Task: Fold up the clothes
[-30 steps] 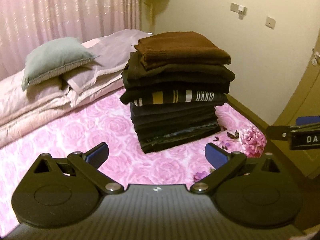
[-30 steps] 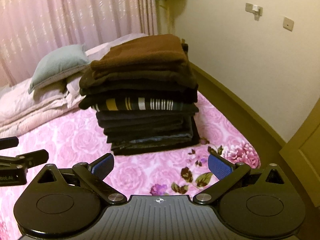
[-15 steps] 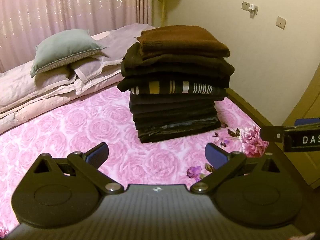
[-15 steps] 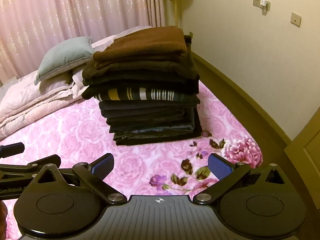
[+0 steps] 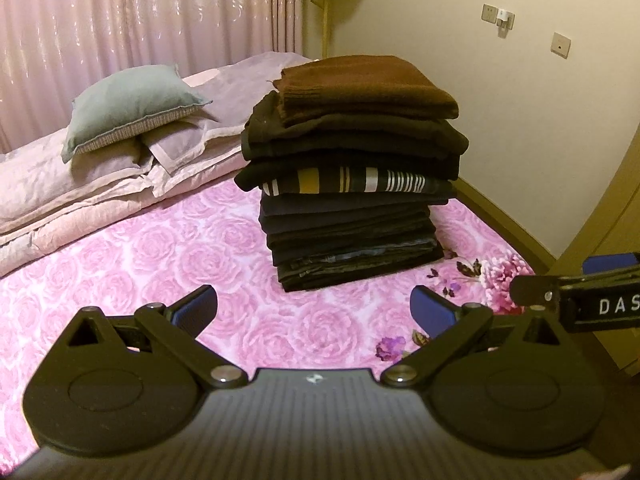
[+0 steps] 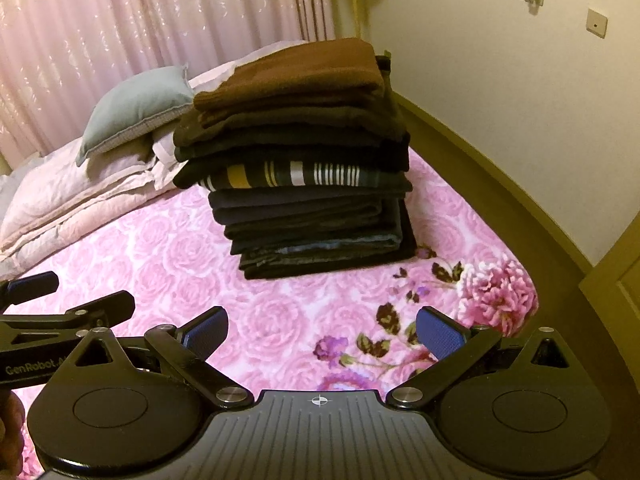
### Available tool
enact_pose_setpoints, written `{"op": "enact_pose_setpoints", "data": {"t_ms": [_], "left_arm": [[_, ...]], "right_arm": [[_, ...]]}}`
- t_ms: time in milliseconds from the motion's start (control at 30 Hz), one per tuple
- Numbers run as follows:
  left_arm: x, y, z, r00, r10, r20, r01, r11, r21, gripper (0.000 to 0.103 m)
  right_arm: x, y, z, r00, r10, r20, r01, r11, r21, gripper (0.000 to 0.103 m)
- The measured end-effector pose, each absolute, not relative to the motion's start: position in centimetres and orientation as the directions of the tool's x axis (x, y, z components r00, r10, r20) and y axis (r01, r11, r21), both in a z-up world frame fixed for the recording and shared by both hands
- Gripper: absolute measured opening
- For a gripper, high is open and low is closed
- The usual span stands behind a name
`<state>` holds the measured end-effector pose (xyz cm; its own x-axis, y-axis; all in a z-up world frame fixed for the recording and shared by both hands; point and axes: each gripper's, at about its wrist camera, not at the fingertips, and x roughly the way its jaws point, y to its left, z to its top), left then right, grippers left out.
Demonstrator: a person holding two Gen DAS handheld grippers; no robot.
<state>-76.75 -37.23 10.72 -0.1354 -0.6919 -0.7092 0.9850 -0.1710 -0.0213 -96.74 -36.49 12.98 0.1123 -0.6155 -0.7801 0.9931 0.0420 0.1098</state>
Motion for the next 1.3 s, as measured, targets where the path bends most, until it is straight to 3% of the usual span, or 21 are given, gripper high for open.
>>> {"op": "enact_pose_setpoints", "data": {"t_ms": [1300], "left_arm": [[-77.02, -37.51, 10.11, -0.152, -0.695, -0.703, 0.982, -0.187, -0.028, 0.101]], "right_arm": [[-96.83, -36.94, 12.85, 0.1, -0.62, -0.778, 0.995, 0.041, 0.095, 0.103]]}}
